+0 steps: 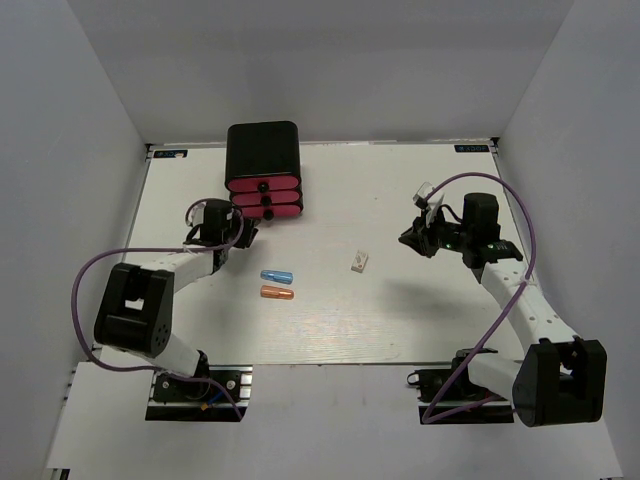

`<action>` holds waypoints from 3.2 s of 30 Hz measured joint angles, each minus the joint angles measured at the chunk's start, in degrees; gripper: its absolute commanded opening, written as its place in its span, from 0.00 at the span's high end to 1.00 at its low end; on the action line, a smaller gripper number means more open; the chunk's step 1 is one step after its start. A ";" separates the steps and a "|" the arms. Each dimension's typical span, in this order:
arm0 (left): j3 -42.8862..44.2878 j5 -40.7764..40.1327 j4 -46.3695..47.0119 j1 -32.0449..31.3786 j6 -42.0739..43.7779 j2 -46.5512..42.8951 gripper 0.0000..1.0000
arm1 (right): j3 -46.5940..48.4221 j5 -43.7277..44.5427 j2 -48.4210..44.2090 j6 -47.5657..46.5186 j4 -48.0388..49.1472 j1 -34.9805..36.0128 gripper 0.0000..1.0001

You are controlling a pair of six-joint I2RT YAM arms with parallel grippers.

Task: Sort the stationery into containers
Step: Open the drawer, then grab a piece of stationery with the right arm

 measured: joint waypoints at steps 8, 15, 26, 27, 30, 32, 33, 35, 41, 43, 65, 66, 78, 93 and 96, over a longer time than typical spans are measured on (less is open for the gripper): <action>2.49 2.14 8.28 0.00 -1.42 6.25 0.40 | 0.00 0.11 0.11 -0.44 -0.09 0.00 0.79; 4.57 2.73 12.31 0.00 -1.46 8.24 0.40 | -0.07 0.22 0.11 -0.81 -0.13 0.00 0.79; 6.71 3.28 14.73 0.00 -2.34 11.15 0.59 | -0.13 0.22 0.55 -1.22 -0.13 0.00 0.79; 7.10 3.56 14.93 0.00 -2.27 11.47 0.63 | -0.13 0.22 0.63 -1.22 -0.13 0.00 0.79; 7.39 3.89 15.41 0.00 -2.49 11.93 0.78 | -0.13 0.22 0.74 -1.29 -0.13 0.00 0.79; 7.37 4.15 15.50 0.00 -2.49 11.98 0.83 | -0.13 0.22 0.76 -1.53 -0.17 0.00 0.79; 7.28 4.22 15.61 0.00 -2.49 11.98 0.84 | -0.13 0.22 0.76 -1.68 -0.22 0.00 0.79; 5.99 4.28 17.11 0.00 -2.60 11.65 0.84 | -0.13 0.24 0.76 -2.47 -0.28 0.00 0.79; -2.89 5.31 19.41 -0.07 -2.43 4.55 0.82 | -0.90 -0.46 0.81 -7.41 -2.51 0.00 0.58; -5.46 5.44 18.88 -0.04 -1.97 1.55 0.61 | -0.90 -1.66 0.96 -10.19 -4.11 0.04 0.47; -13.16 7.58 1.22 0.00 7.85 -25.90 0.13 | 16.65 -1.11 33.35 -71.67 -27.56 13.53 0.24; -14.53 7.58 -0.52 0.00 8.41 -29.14 0.13 | 19.63 0.17 35.34 -72.67 -27.76 14.23 0.24; -21.42 6.99 -27.78 0.00 11.21 -60.22 0.12 | 34.18 10.80 47.60 -85.07 -35.82 17.73 0.29; -21.77 5.88 -37.40 0.00 10.14 -65.09 0.12 | 40.57 18.86 51.93 -87.52 -47.06 24.06 0.81; -22.36 5.90 -37.11 0.00 9.86 -65.09 0.12 | 40.61 18.86 51.93 -87.80 -49.44 24.35 0.86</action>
